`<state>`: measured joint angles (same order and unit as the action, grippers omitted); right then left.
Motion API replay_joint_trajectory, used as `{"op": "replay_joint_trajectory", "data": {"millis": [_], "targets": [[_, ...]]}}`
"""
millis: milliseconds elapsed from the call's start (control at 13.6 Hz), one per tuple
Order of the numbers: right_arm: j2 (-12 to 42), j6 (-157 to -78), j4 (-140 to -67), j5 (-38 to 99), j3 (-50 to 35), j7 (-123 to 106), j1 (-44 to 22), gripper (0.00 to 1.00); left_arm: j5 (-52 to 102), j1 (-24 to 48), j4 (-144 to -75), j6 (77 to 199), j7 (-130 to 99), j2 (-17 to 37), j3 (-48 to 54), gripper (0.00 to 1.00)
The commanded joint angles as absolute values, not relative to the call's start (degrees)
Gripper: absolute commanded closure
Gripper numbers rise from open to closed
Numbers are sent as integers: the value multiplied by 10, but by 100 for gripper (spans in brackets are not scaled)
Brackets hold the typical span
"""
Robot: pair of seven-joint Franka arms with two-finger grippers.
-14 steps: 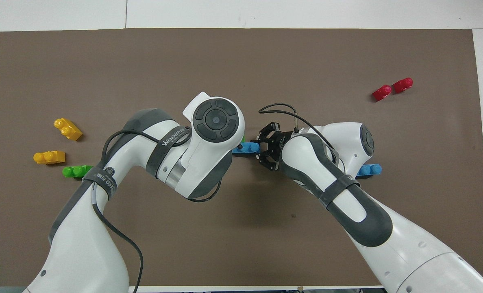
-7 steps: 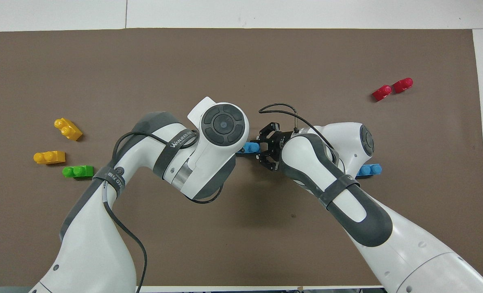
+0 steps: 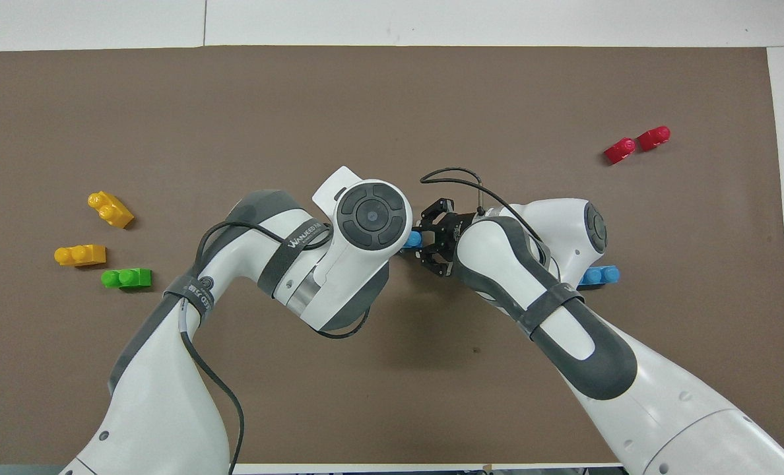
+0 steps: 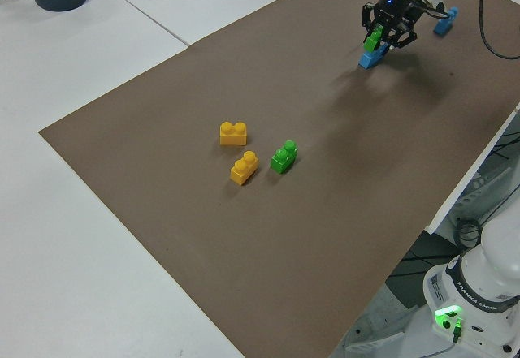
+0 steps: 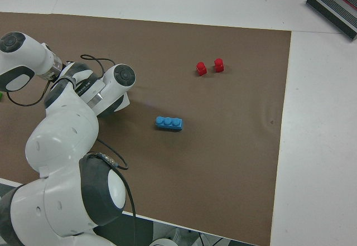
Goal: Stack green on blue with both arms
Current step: 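Press the green brick onto the blue brick while the right gripper holds it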
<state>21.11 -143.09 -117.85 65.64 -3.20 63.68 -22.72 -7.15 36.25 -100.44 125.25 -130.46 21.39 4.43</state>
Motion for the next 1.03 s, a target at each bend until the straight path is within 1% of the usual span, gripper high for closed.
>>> {"op": "replay_joint_trajectory", "data": {"millis": [0, 369, 959], "targets": [[229, -1449, -1182, 673, -34, 630, -228, 100, -95, 371, -1030, 1282, -1323, 218, 36, 100], [229, -1452, -1183, 673, -34, 629, -228, 100, -99, 376, -1055, 1296, -1327, 218, 36, 100], [229, -1452, -1183, 673, -34, 628, -228, 100, -99, 387, -1062, 1289, -1345, 214, 33, 100]]}}
